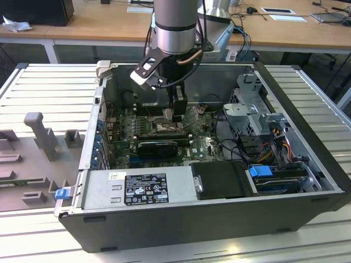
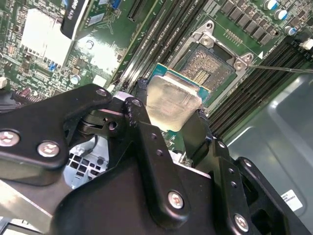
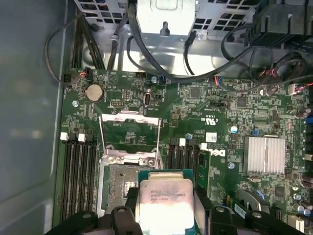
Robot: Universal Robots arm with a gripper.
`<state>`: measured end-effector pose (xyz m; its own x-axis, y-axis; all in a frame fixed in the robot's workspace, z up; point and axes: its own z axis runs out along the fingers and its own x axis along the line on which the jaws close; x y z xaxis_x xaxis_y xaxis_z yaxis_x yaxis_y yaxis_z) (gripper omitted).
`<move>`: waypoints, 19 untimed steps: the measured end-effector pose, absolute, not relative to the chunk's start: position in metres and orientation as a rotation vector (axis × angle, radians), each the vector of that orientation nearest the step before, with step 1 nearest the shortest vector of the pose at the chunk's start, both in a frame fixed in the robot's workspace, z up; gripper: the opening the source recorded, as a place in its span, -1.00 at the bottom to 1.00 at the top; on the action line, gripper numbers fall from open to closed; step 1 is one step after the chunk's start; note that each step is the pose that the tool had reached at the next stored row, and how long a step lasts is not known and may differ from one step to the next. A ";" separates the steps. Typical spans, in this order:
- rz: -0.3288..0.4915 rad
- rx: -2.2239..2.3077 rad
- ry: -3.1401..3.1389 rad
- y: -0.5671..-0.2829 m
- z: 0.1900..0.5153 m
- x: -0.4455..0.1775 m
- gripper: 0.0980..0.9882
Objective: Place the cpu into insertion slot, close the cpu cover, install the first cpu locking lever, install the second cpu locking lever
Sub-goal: 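Place the cpu into insertion slot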
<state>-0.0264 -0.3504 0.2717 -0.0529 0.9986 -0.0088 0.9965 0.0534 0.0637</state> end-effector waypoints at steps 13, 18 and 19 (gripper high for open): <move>0.060 2.175 2.194 -0.338 0.246 -0.032 -0.03; 0.060 2.180 2.189 -0.327 0.240 -0.035 -0.03; 0.060 2.183 2.186 -0.327 0.238 -0.036 -0.03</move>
<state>-0.0355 -0.3270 0.2381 -0.0013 1.0000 -0.0087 0.9980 0.0018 0.0639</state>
